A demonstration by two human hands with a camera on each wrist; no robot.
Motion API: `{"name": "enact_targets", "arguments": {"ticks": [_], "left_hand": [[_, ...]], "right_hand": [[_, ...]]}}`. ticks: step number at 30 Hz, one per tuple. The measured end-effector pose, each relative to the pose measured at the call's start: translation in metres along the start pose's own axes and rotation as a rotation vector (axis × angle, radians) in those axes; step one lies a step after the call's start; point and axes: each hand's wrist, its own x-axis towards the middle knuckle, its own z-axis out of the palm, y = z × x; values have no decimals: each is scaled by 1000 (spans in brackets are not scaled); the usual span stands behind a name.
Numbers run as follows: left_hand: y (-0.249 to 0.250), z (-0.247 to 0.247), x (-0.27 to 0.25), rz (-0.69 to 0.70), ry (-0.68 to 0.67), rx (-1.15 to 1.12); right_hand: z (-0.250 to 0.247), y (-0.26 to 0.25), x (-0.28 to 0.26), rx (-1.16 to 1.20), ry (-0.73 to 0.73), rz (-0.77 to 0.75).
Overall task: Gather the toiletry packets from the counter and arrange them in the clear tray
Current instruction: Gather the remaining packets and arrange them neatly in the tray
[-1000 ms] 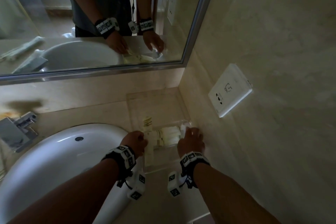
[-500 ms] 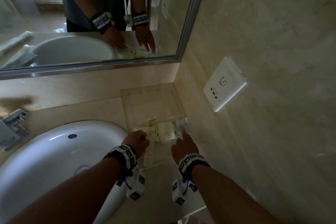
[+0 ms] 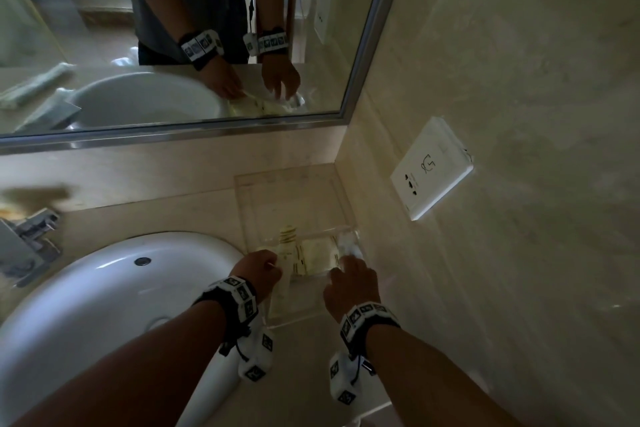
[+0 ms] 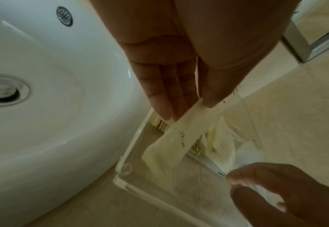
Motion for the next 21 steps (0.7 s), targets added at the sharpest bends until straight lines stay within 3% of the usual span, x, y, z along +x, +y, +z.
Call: {"name": "enact_targets", "arguments": {"ticks": [3, 11, 17, 21], "left_hand": [[2, -3, 0, 0, -10, -12], [-7, -2, -7, -23, -6, -34], [-5, -1, -9, -29, 14, -10], [4, -2, -11, 2, -9, 108]], "right_hand": [[-4, -2, 6, 64, -38, -86], [-12, -21, 33, 41, -373, -116], [-12, -19, 38, 80, -388, -149], [-22, -14, 33, 171, -201, -71]]}}
